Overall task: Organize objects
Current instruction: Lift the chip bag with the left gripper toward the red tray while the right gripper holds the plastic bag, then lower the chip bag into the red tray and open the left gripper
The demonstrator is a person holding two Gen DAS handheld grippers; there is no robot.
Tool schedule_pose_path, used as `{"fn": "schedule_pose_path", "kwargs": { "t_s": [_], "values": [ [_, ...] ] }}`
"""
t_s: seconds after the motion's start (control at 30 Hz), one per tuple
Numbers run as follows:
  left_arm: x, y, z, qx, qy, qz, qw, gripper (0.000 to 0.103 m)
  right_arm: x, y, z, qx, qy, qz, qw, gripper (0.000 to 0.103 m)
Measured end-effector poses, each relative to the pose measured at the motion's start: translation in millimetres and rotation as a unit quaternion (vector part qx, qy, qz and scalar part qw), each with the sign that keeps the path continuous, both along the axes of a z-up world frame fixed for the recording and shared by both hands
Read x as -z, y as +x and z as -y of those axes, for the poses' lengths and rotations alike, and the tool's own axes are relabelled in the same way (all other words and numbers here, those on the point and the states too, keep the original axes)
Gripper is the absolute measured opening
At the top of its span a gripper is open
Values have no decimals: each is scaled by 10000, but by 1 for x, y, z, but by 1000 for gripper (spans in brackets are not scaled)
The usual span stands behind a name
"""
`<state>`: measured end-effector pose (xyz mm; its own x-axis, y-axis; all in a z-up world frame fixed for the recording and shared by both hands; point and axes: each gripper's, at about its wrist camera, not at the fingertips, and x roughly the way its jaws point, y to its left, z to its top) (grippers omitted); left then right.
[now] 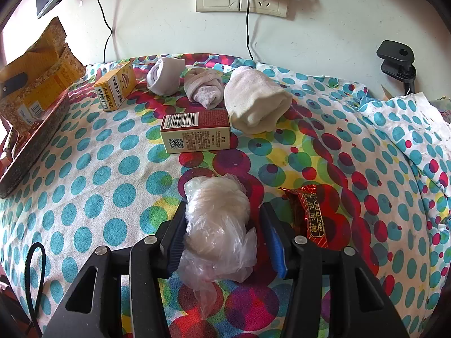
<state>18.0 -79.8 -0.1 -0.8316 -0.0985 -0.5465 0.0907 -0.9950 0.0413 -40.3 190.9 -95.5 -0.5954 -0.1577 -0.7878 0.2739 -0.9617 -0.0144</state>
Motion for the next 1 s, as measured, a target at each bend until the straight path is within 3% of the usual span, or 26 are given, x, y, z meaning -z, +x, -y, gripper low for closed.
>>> {"fn": "schedule_pose_path", "kwargs": {
  "t_s": [0.17, 0.53, 0.8, 1.0],
  "values": [
    [0, -1, 15, -65, 219, 25, 9997, 8, 0, 0, 0, -4, -3, 3, 10000, 49],
    [-12, 4, 45, -513, 164, -167, 9984, 8, 1, -1, 1, -10, 2, 11, 10000, 53],
    [-10, 8, 92, -1235, 129, -193, 9921, 8, 1, -1, 1, -7, 3, 11, 10000, 53],
    [-10, 16, 126, -1863, -233, -237, 9819, 8, 1, -1, 1, -5, 6, 10, 10000, 53]
  ]
}}
